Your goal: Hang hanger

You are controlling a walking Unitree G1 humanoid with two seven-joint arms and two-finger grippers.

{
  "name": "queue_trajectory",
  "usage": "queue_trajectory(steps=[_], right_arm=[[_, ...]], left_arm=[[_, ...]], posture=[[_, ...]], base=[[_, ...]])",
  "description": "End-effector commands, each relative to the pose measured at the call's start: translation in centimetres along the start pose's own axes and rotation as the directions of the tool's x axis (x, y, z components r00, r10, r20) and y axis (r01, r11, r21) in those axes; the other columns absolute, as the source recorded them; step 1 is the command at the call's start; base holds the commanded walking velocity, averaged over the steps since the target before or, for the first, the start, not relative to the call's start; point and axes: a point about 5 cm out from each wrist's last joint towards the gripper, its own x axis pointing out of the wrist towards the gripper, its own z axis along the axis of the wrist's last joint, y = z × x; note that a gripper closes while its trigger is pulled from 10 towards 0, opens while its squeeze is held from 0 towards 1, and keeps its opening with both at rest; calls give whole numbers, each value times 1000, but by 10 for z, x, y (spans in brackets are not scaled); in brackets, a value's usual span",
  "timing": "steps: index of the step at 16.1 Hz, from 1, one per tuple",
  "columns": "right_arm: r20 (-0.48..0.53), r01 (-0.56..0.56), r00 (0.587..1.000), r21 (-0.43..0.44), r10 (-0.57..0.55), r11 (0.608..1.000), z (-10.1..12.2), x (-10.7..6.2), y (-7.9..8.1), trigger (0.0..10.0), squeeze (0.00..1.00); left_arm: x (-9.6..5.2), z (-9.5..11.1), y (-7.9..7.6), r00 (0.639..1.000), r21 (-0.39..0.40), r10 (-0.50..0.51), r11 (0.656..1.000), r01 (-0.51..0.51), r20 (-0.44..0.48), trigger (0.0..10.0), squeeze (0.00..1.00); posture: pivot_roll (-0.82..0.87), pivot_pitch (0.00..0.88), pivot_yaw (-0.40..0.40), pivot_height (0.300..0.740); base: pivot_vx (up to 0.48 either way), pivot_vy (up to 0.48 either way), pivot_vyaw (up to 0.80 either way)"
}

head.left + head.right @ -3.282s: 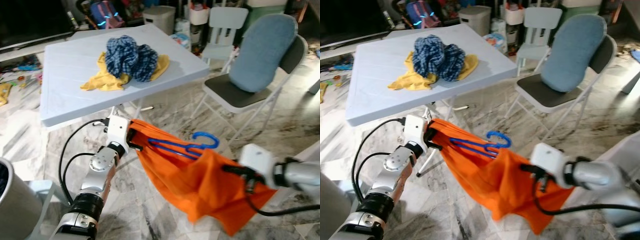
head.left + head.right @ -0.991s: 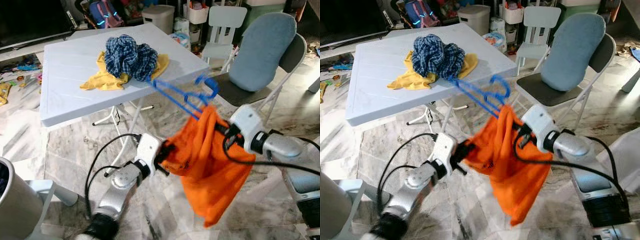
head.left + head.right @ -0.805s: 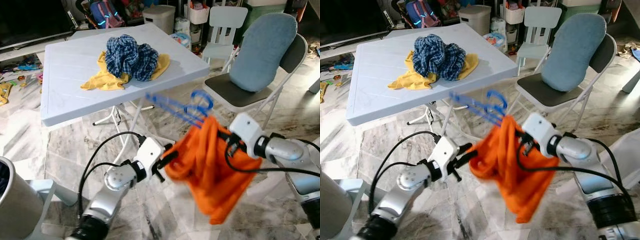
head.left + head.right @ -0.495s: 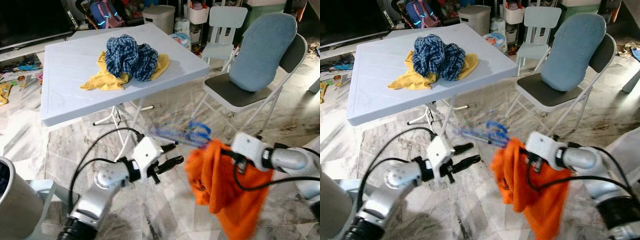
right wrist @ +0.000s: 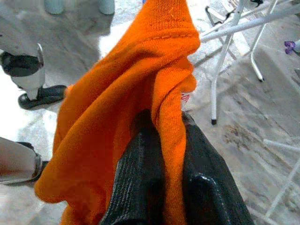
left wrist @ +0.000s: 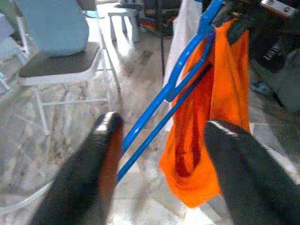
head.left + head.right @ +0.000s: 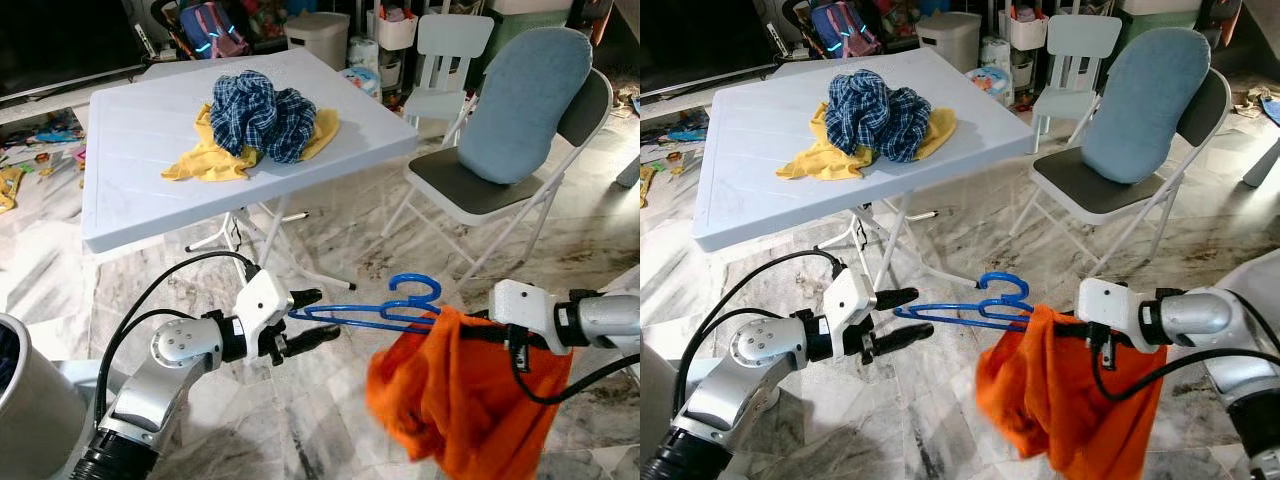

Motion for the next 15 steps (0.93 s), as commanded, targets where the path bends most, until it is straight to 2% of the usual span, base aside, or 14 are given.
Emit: queue_trajectory(steps=[1,8,9,14,15], right_arm=[[34,0,999,-49,1,999,11,-10,-7,10000,0],[83,-127,987,-113,137,985,30,-30,-8,10000,0],[85,-144,984,-117,154,983,32,-31,-7,10000,0],[116,-212,967,-128,227,969,41,-27,0,10000,0],[117,-230,962,-133,246,964,42,-24,2,10000,0]], left_arm=[[-1,-1,1,999,23,-18,1000,19,-27,10000,1000],[5,0,6,993,61,-99,993,103,-60,10000,1000],[6,0,6,992,66,-109,991,113,-62,10000,0],[18,3,3,983,84,-176,980,180,-51,10000,0],[24,6,2,980,93,-197,975,200,-40,9373,0]], posture=[[-234,0,72,740],[-243,0,83,740],[-243,0,84,740],[-245,0,85,740],[-249,0,88,740]], base=[[0,0,0],[0,0,0],[0,0,0],[0,0,0],[0,0,0]])
